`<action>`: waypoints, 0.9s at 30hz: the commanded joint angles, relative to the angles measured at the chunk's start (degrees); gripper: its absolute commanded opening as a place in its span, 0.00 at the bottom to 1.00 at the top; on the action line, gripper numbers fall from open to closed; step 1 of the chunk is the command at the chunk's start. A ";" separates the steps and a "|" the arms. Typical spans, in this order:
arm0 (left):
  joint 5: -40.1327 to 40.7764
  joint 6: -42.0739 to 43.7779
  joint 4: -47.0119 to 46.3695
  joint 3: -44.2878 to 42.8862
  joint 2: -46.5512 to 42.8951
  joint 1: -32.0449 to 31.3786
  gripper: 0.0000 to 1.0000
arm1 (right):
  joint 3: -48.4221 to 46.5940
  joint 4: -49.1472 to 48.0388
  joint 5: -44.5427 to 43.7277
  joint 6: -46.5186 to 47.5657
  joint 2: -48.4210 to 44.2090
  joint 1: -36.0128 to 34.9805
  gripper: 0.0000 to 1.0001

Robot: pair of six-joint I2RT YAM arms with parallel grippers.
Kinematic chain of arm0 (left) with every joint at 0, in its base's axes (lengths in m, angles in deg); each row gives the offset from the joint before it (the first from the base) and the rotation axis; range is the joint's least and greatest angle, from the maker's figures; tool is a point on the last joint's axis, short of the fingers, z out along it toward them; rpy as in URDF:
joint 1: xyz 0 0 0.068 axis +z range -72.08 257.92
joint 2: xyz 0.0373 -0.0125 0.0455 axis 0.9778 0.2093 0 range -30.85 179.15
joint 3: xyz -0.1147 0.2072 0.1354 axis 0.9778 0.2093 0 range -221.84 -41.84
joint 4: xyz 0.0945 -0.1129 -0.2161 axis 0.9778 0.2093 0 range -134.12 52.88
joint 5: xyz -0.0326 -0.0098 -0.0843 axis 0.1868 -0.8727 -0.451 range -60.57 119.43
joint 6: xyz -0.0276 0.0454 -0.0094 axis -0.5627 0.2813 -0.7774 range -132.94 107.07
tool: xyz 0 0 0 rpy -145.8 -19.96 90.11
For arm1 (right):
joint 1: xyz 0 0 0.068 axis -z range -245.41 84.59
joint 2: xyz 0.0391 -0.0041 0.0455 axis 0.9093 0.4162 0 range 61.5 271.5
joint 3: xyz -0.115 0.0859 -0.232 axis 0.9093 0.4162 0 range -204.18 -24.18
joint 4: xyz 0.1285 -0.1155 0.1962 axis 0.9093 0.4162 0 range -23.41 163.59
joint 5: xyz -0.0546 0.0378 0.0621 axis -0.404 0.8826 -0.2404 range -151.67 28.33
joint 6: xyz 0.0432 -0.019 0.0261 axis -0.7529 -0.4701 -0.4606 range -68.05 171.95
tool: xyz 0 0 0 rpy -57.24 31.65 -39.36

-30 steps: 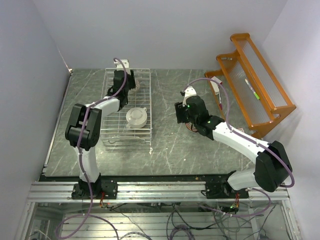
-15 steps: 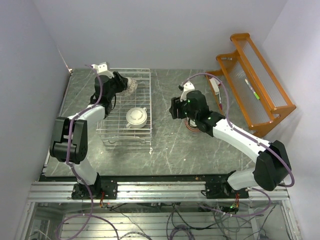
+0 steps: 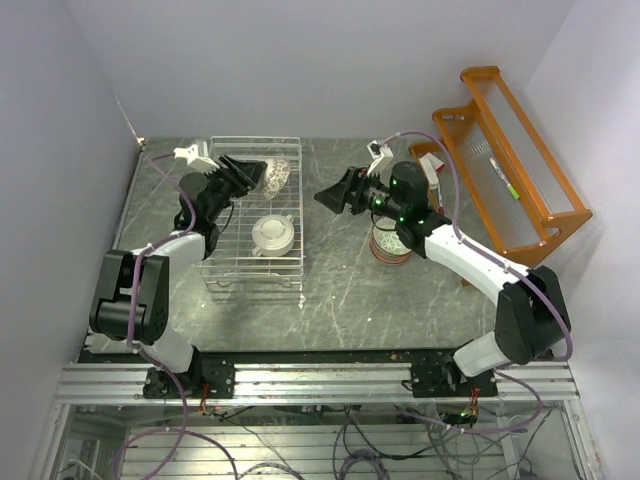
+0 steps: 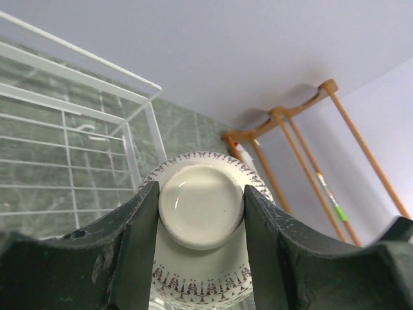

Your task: Unload the bowls from the dish rack

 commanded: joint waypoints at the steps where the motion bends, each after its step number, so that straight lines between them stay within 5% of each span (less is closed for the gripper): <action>1: -4.45 -11.26 -19.04 2.92 -2.95 0.58 0.07 | 2.65 -18.83 13.60 -13.79 3.60 1.80 0.72; 14: -5.60 -22.40 -32.00 11.73 -5.63 0.36 0.07 | -0.70 -27.11 17.84 -19.53 11.04 0.83 0.66; 27: -5.55 -21.28 -28.77 13.35 -9.11 -0.30 0.07 | -9.55 -28.68 18.16 -22.23 20.07 -3.58 0.60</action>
